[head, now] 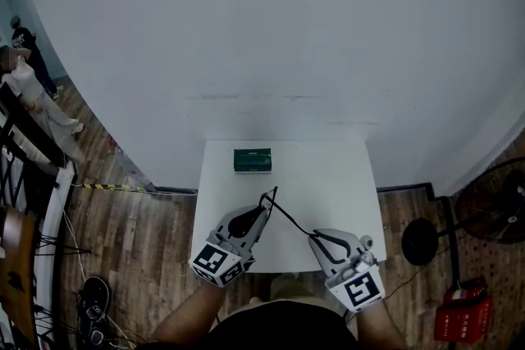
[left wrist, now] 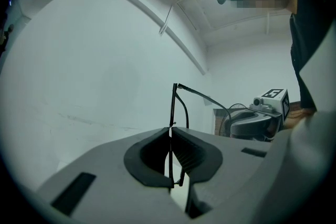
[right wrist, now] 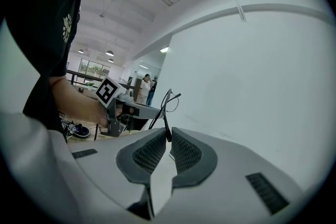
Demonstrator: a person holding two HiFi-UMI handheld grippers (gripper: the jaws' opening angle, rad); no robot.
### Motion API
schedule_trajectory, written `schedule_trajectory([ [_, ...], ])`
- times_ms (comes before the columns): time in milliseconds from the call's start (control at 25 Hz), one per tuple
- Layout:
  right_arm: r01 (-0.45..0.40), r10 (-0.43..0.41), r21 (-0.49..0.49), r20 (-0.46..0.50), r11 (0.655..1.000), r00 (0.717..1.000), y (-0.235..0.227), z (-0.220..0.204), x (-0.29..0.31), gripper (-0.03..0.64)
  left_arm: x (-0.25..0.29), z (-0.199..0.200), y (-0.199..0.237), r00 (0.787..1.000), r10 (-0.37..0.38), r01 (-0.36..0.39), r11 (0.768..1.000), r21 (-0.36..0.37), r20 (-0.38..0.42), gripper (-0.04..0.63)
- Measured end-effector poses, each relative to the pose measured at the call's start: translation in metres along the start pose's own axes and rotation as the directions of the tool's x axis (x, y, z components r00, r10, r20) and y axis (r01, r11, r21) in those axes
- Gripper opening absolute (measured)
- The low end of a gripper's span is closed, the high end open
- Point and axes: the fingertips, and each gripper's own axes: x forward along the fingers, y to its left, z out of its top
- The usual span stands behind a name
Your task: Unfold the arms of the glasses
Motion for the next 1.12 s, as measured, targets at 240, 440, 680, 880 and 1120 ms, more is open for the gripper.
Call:
schedule_trajectory([
  [240,0.022,-0.021,-0.043,0.028,0.999,0.999,-0.006,0.020,-0.006,0.035,-0.003,0.000,0.005,1.000,0.009,-0.009,1.000,0.011,-0.003,0.020],
  [440,0.043,-0.040,-0.044,0.064,0.998,0.997,-0.010,0.028,-0.006,0.038,-0.008,-0.005,0.008,1.000,0.012,-0.012,1.000,0.015,-0.015,0.020],
  [680,0.073,-0.071,-0.014,0.095,0.997,0.993,-0.019,0.037,-0.006,0.044,-0.010,-0.014,0.012,0.999,0.016,-0.014,0.999,0.032,-0.043,0.020],
  [880,0.039,-0.036,-0.064,0.045,0.997,0.998,-0.016,0.034,-0.004,0.046,-0.011,-0.018,0.015,0.998,0.015,-0.014,0.999,0.030,-0.057,0.020],
  [1120,0.011,-0.008,-0.054,0.054,0.998,0.998,-0.007,0.034,-0.002,0.048,-0.015,-0.023,0.019,0.998,0.027,-0.027,1.000,-0.002,-0.051,0.020],
])
